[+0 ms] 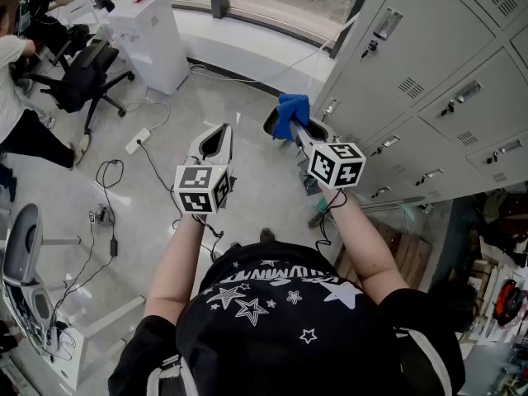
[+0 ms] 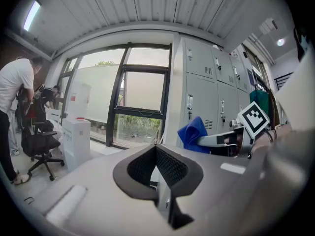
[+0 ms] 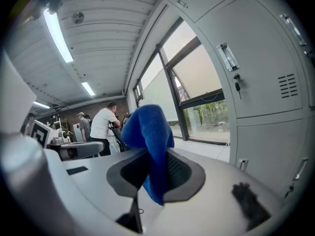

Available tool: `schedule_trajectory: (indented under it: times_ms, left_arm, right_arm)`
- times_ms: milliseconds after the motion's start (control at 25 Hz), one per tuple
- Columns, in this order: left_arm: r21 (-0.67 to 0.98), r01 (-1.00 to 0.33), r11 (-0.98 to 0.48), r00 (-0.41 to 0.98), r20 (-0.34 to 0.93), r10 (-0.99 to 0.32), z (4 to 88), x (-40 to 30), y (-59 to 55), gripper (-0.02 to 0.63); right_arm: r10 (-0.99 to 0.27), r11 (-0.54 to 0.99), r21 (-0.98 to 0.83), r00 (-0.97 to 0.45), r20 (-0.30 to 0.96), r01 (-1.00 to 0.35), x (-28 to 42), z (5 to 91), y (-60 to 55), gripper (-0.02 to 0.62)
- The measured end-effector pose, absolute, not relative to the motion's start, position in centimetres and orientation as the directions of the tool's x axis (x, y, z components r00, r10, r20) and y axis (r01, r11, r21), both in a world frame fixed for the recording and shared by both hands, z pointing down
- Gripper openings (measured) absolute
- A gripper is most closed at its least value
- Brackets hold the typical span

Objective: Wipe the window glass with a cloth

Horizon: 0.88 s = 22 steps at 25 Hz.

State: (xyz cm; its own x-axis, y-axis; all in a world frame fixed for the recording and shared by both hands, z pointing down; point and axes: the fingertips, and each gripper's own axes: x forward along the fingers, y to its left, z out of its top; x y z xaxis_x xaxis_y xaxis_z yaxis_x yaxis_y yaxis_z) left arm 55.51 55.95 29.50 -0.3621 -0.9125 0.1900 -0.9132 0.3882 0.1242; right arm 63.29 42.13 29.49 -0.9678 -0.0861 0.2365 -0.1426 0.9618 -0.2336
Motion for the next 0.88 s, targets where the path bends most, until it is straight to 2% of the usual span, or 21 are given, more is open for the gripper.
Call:
schedule_trajectory:
  times_ms: [400,880]
  left_arm:
    - [0.138,-0.921,0.365,-0.342,0.168,-0.925,27.1,56.1,54.6,0.008]
    - [0.164,-0.911,0.377,-0.34,0.217,-0.915,28.7,57.3,54.9,0.008]
  right_arm:
    - [-0.069,0.975,-0.193,-0.979,0.192,-0.107,62.6,28.1,43.0,0.074]
    - [-0.043,0.972,-0.215,-0.974,0.222,-0.092,63.3,30.6,42.8,0.074]
